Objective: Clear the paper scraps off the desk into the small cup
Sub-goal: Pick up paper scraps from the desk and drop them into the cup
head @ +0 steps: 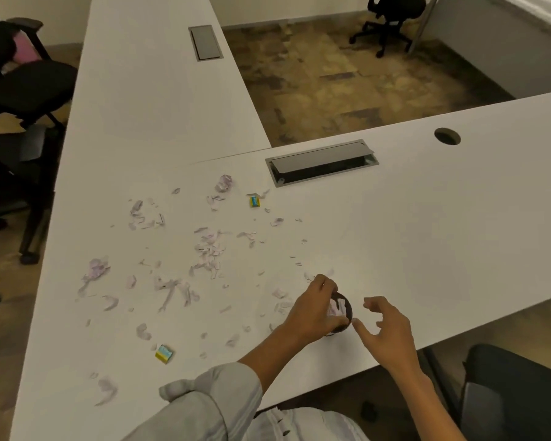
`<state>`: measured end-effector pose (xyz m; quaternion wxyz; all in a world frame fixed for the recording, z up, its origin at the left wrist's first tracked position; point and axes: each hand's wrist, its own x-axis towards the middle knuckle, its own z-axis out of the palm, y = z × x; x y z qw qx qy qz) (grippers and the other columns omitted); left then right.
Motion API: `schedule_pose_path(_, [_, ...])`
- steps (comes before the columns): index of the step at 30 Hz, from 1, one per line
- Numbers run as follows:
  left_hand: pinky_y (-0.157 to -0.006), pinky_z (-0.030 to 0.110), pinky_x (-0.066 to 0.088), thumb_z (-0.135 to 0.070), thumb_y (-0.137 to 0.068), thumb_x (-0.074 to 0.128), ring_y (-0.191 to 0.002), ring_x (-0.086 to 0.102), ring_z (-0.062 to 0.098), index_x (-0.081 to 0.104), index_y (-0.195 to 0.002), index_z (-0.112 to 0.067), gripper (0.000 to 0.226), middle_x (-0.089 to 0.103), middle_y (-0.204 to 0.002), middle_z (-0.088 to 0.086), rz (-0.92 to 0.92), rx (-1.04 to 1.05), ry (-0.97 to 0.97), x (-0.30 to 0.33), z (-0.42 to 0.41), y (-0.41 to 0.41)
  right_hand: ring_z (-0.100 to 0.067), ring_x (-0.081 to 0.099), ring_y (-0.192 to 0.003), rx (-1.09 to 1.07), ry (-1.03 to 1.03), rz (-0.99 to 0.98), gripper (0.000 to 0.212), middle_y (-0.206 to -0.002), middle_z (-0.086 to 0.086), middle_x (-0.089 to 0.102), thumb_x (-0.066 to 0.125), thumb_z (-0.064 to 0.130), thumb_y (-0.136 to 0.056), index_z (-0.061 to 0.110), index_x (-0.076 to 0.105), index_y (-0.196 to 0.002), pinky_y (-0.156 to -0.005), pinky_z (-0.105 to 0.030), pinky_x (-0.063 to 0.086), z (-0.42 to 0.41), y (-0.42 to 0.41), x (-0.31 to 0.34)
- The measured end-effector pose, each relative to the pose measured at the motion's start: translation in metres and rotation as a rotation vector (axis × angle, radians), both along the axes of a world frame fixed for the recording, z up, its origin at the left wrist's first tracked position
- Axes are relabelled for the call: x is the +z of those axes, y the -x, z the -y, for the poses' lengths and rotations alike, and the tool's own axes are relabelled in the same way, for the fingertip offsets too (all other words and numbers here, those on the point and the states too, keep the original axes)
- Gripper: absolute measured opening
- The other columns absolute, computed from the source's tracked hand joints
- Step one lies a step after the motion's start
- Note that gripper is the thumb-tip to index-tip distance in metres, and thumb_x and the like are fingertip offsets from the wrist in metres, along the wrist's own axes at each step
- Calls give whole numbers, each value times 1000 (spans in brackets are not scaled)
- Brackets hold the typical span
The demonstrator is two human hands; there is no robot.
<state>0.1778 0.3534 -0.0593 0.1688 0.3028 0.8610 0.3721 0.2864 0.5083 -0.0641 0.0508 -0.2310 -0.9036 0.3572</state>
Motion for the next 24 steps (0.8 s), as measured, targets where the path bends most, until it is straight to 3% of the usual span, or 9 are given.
schedule_pose_path(4, [-86, 26, 51, -53, -73, 71, -111, 52, 17, 38, -129, -22, 72, 41, -133, -2, -32, 24, 34, -4, 3, -3, -9, 59, -97, -24, 13, -25, 40, -105, 14, 59, 78, 31, -76, 34, 53, -108, -78, -33, 57, -6, -2, 4])
schedule_pose_path(10, [-74, 26, 49, -53, -76, 67, -109, 48, 16, 42, -126, -15, 68, 43, -126, 0, -137, 102, 37, -16, 51, 12, -8, 59, -96, 35, 51, -85, 35, -104, 14, 60, 77, 24, -78, 31, 56, -106, -77, -24, 52, 8, 19, 13])
schedule_pose_path(16, [-80, 31, 51, -55, -78, 63, -111, 47, 17, 43, -125, -13, 66, 43, -125, 2, -125, 327, 164, -34, 143, 12, -1, 61, -84, 177, 85, -143, 34, -99, 10, 62, 77, 18, -76, 26, 59, -104, -74, -13, 51, 55, 55, 17])
schedule_pose_path(21, [-78, 35, 52, -52, -76, 67, -105, 50, 23, 47, -123, -9, 67, 49, -121, 8, -146, 542, 299, -49, 238, -9, -6, 61, -77, 350, 111, -179, 29, -96, 12, 61, 76, 17, -77, 26, 59, -99, -59, -18, 51, 119, 77, 10])
schedule_pose_path(24, [-79, 39, 53, -50, -72, 72, -105, 51, 27, 47, -122, -9, 70, 51, -121, 11, -129, 660, 381, -55, 294, -30, -3, 59, -69, 479, 55, -64, 29, -97, 11, 60, 75, 23, -77, 27, 57, -100, -57, -24, 48, 150, 84, -8])
